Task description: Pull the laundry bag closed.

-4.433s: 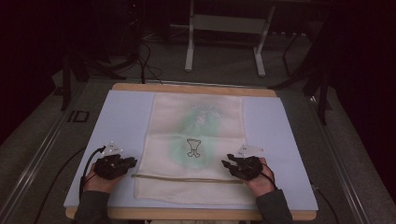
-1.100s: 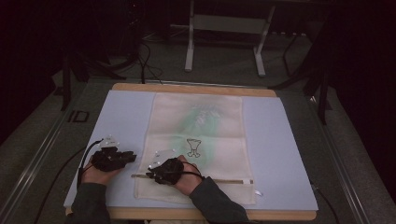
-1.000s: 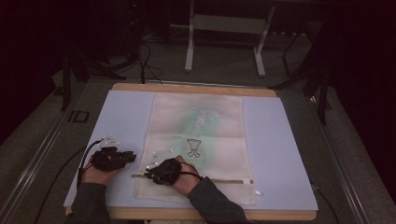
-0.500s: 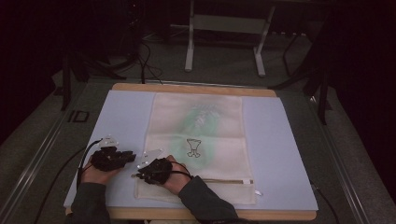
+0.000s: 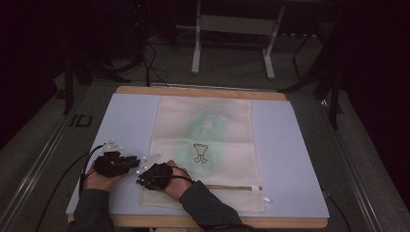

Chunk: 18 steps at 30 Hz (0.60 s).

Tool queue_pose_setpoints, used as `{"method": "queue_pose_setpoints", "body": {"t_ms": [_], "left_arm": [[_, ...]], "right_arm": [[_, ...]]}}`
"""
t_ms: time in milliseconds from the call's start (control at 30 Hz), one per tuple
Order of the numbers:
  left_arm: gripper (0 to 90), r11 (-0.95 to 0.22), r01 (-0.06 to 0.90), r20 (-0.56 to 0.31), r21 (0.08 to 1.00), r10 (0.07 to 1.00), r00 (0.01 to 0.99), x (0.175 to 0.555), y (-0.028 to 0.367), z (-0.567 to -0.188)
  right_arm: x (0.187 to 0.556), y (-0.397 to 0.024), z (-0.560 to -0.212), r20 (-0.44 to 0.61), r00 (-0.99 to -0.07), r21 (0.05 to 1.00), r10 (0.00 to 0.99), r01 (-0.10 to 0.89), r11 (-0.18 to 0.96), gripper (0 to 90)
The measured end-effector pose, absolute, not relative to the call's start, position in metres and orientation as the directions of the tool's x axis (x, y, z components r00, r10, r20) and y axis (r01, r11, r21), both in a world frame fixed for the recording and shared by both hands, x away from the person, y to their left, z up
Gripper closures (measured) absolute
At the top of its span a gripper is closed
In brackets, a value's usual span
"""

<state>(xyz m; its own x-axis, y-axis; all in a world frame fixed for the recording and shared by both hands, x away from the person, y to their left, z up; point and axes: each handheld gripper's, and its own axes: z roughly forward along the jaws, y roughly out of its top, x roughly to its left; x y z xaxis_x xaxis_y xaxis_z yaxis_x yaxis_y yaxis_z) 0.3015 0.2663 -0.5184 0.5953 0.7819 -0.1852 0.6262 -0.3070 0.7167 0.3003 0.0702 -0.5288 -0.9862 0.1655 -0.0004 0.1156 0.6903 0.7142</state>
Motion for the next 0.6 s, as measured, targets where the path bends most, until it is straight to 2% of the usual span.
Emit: {"method": "queue_pose_setpoints", "body": {"t_ms": [267, 600], "left_arm": [[72.5, -0.304, 0.626, -0.184, 0.718, 0.784, 0.592, 0.302, 0.267, -0.519], [72.1, -0.301, 0.628, -0.186, 0.718, 0.786, 0.589, 0.302, 0.267, -0.519]], "right_arm": [[0.303, 0.078, -0.530, 0.015, -0.989, 0.704, 0.149, 0.117, 0.701, 78.2], [0.298, 0.084, -0.533, 0.003, -0.988, 0.679, 0.155, 0.116, 0.725, 80.8]]}}
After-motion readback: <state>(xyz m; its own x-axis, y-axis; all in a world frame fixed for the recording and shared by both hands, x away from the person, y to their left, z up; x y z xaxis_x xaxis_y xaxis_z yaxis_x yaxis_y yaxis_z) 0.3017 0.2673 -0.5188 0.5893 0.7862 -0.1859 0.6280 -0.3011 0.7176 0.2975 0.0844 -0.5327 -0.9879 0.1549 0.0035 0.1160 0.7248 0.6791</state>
